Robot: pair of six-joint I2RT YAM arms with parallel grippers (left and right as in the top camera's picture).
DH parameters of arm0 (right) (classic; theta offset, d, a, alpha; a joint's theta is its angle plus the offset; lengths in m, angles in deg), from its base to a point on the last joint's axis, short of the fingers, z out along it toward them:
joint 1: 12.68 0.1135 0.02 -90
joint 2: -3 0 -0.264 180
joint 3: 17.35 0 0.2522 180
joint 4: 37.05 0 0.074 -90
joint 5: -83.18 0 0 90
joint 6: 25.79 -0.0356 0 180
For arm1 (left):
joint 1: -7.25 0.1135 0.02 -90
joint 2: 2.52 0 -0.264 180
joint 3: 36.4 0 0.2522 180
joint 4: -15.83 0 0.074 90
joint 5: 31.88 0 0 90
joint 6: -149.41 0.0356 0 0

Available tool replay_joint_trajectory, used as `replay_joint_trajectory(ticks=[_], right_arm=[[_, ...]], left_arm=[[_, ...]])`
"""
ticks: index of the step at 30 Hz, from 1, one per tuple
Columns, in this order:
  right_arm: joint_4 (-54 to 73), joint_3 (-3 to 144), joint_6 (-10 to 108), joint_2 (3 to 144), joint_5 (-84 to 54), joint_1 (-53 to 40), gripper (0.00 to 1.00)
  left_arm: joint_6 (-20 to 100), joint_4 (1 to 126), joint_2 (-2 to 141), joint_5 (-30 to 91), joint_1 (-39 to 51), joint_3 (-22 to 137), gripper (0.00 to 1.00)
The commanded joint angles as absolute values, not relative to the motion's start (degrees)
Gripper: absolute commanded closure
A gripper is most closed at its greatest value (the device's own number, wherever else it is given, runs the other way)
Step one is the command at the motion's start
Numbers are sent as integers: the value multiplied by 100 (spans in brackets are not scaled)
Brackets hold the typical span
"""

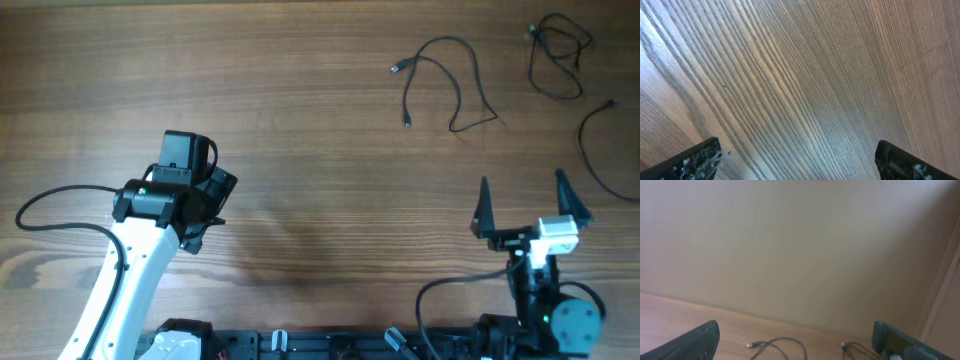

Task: Untangle cables

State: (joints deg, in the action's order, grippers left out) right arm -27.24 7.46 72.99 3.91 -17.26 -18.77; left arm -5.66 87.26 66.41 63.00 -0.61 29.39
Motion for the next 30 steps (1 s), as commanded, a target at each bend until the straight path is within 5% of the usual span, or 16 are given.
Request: replay_joint_trajectory(ticks=[1,30], right_arm=[[-2984,390,7037,323,-1680,-1853,0],[-2343,-332,5959,321,-1068,-1853,0]], left_arm=[[-645,8730,6573,6418,-35,2955,0],[-645,8730,6573,6418,-35,2955,0]])
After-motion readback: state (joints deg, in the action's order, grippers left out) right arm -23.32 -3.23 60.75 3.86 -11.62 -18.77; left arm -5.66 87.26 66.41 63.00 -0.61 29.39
